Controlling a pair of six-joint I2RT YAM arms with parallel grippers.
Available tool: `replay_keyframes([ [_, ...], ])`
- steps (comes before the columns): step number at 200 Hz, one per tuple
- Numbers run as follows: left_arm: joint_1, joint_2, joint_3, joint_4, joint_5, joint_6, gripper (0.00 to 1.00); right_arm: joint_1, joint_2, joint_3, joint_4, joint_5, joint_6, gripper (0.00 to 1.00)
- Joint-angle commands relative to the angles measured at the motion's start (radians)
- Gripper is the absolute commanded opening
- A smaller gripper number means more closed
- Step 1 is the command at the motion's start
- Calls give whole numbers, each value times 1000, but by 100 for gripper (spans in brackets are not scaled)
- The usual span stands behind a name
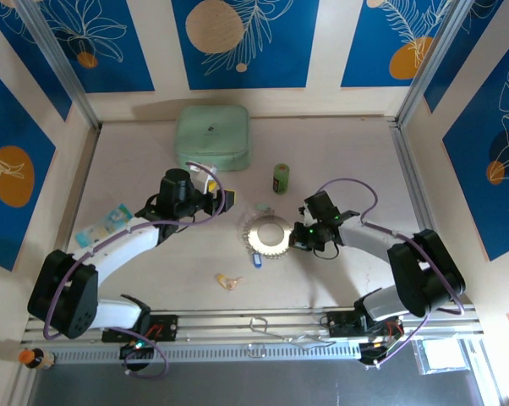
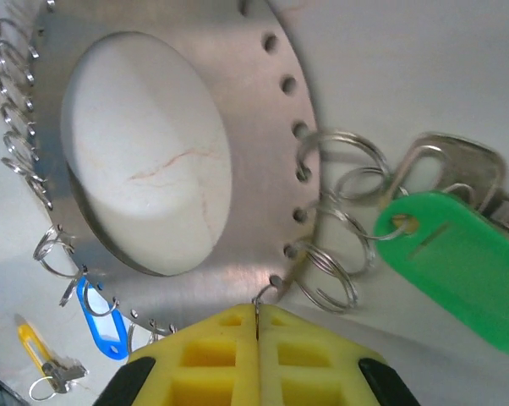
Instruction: Put the keys on the keyring
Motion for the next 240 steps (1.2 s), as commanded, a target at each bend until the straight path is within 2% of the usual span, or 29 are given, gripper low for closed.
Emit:
replay_keyframes([
  [1, 10, -21, 9, 22, 17, 25, 75, 27, -22, 63, -102, 78, -111, 0],
  [41, 10, -22, 7, 20, 8, 39, 75, 66, 24, 144, -149, 143, -240, 0],
  [75, 10, -22, 4, 17, -1, 51, 75, 84, 67, 199, -153, 130, -279, 0],
  [103, 9, -23, 0, 28, 10, 64, 75, 94, -2, 182, -77, 101, -319, 0],
  [132, 10, -33, -6, 38, 54, 136, 72, 105, -83, 152, 42, 41, -421, 0],
  [150, 10, -32, -16, 48, 129, 219, 67, 106, -97, 162, 85, 13, -483, 0],
  [170, 10, -15, -13, 44, 278, 331, 58, 101, -96, 178, 135, -44, -553, 0],
  [186, 10, 17, 23, -10, 418, 415, 50, 96, -88, 192, 171, -89, -601, 0],
  [197, 10, 46, 54, -58, 494, 487, 40, 91, -77, 202, 187, -109, -618, 0],
  [227, 8, 121, 124, -174, 705, 698, 37, 83, -57, 211, 211, -164, -658, 0],
  [240, 8, 152, 141, -174, 754, 744, 37, 80, -52, 214, 214, -181, -669, 0],
])
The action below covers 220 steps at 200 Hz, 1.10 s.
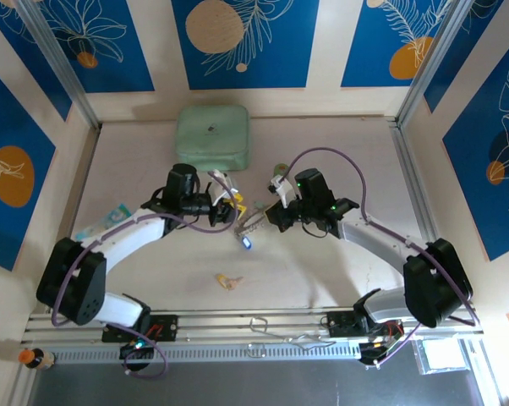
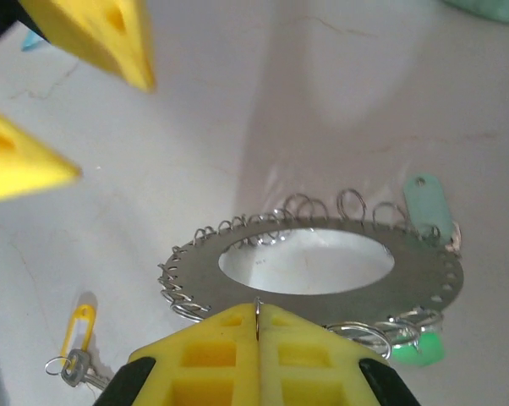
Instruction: Put the keys on the keyring
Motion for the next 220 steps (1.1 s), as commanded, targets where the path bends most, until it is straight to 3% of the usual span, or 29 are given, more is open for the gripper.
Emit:
replay_keyframes([
  [1, 8, 48, 53, -76, 233, 203, 37, -9, 14, 35, 45, -86, -66, 0],
  [22, 7, 105, 102, -126, 285, 288, 34, -9, 17, 34, 51, -106, -79, 0],
  [35, 1, 140, 160, -264, 300, 423, 31, -9, 18, 32, 57, -111, -84, 0],
  [44, -6, 164, 198, -358, 279, 527, 31, -9, 20, 28, 63, -114, -86, 0],
  [68, -15, 224, 262, -465, 227, 627, 32, -6, 20, 25, 77, -117, -93, 0],
  [121, -40, 320, 316, -448, 233, 577, 35, 3, 26, 29, 90, -121, -103, 0],
  [204, -39, 351, 359, -494, 268, 574, 23, 25, 50, 35, 102, -120, -117, 0],
  [220, -40, 352, 361, -494, 279, 571, 17, 25, 46, 31, 102, -121, -118, 0],
])
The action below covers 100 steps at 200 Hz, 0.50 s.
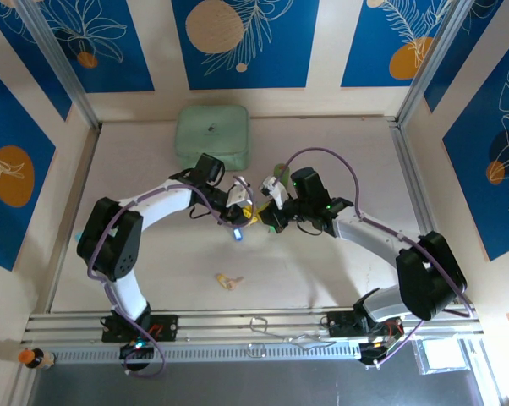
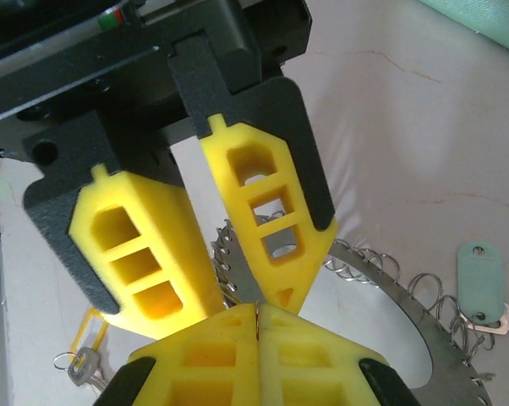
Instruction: Put the keys on the keyring
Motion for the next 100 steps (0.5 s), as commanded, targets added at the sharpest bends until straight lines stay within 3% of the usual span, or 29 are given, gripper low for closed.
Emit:
replay_keyframes([
  [1, -4, 10, 29, -36, 70, 23, 17, 8, -2, 27, 26, -26, -23, 0],
  [28, -4, 21, 48, -70, 65, 42, 0, 8, -4, 25, 29, -31, -16, 0],
  [59, -5, 10, 53, -85, 20, 74, 0, -4, -16, 26, 34, -47, 13, 0],
  [74, -8, -13, 34, -26, -10, 45, 0, -35, -40, 18, 32, -50, 59, 30],
  [100, -29, -86, 1, 70, -107, -11, 0, -66, -128, -38, 38, -30, 65, 38],
])
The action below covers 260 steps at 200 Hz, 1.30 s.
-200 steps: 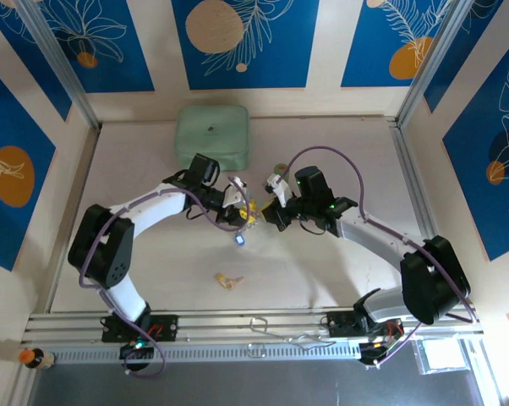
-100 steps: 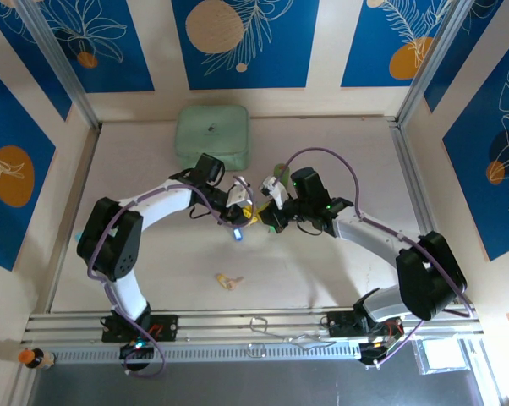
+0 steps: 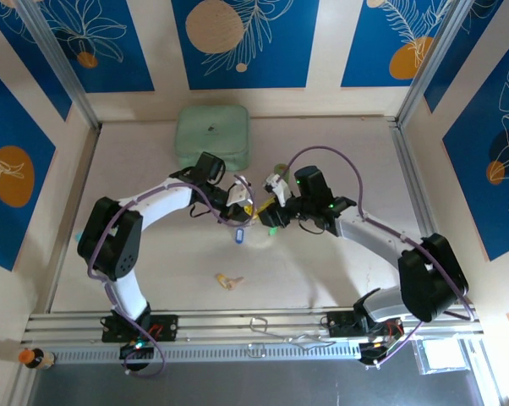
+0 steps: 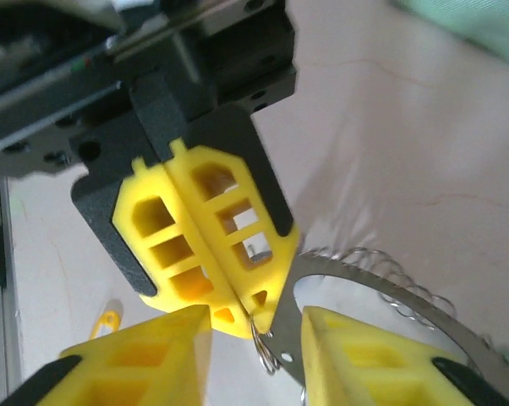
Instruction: Put the keys on the keyring
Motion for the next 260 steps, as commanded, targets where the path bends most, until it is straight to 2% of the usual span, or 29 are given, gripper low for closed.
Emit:
replay_keyframes([
  [1, -22, -86, -20, 83, -76, -27, 0, -28, -100, -35, 31, -6, 24, 38],
  [58, -78, -254, -33, 75, -315, 20, 0, -29, -245, -32, -119, 30, -146, 36],
  [86, -106, -339, -43, 63, -391, 81, 0, -23, -373, -139, 7, -40, -271, 36],
  [102, -124, -375, -45, 49, -422, 110, 0, 20, -435, -224, 99, -2, -396, 35],
  [140, -176, -427, -28, -64, -464, 174, 0, 70, -407, -194, 55, 92, -462, 28],
  [162, -205, -431, -13, -129, -514, 186, 0, 84, -417, -209, 99, 93, -472, 27],
  [179, -219, -429, 3, -174, -548, 182, 0, 84, -420, -194, 62, 56, -486, 28],
  [209, -238, -422, 49, -238, -564, 112, 0, 93, -415, -173, -11, 49, -512, 29],
  [260, -251, -424, 85, -304, -480, 47, 0, 125, -361, -151, 19, 56, -502, 29],
])
